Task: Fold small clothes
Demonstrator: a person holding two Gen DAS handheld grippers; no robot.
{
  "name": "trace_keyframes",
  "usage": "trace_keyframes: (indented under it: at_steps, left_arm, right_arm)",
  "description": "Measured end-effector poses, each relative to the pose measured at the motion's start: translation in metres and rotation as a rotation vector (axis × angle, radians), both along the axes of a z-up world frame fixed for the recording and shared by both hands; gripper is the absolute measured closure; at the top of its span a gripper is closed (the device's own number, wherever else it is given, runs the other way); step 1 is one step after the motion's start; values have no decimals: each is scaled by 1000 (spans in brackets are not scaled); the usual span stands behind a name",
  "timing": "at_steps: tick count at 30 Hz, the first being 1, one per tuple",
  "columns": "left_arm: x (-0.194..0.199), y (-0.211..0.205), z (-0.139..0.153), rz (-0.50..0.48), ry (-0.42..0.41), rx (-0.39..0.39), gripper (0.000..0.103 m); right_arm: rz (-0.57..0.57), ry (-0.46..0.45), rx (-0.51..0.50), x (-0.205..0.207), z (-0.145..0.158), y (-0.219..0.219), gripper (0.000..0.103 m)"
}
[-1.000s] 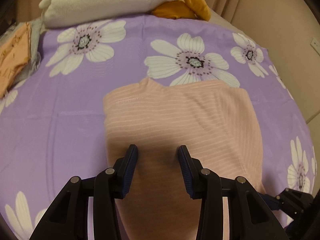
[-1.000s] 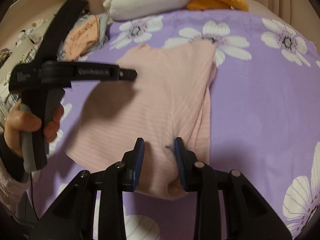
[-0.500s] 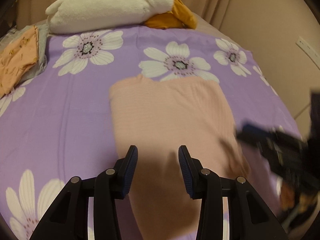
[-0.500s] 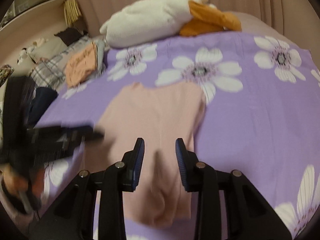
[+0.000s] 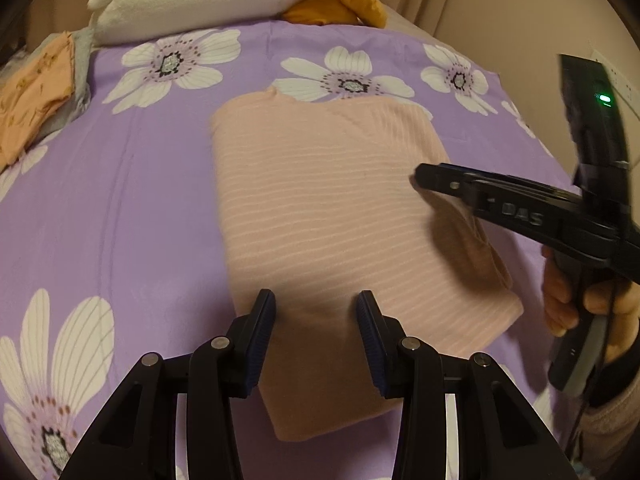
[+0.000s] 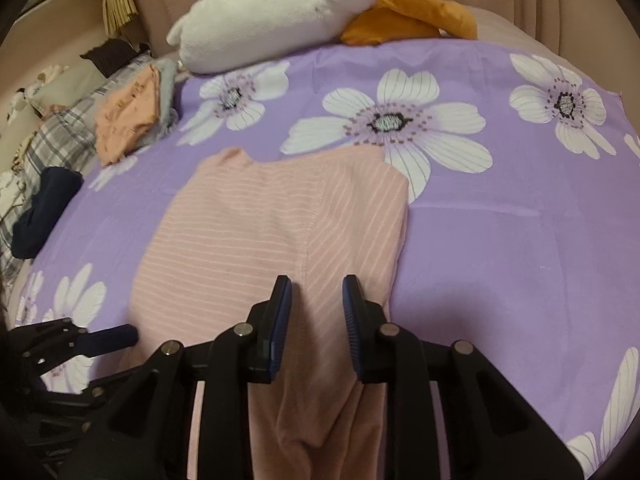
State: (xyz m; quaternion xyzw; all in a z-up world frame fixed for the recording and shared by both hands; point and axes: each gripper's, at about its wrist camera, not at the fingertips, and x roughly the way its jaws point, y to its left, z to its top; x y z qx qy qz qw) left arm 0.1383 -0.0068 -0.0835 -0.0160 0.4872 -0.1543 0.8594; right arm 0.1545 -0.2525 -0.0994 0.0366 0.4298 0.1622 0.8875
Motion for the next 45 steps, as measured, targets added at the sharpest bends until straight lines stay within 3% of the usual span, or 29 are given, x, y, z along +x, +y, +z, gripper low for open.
trace_keyframes:
  at_steps: [5, 10, 13, 32, 35, 45]
  left_arm:
    - [-9, 2, -7, 12, 20, -5, 62]
    - [-13, 2, -9, 23, 18, 2, 62]
    - [-13, 3, -10, 32, 22, -1, 62]
    - [-44, 22, 9, 127, 35, 12, 62]
    - [-47, 23, 13, 136, 31, 8, 53]
    - [-34, 8, 7, 129, 31, -13, 53]
  right_arm:
    - [40, -4, -10, -26, 3, 0, 74]
    - [47, 40, -79, -43, -18, -1, 76]
    - [33, 49, -65, -46, -26, -8, 78]
    - [-24, 27, -113, -89, 5, -24, 74]
    - [-26, 20, -113, -93, 9, -24, 74]
    - [-40, 46, -47, -83, -4, -24, 74]
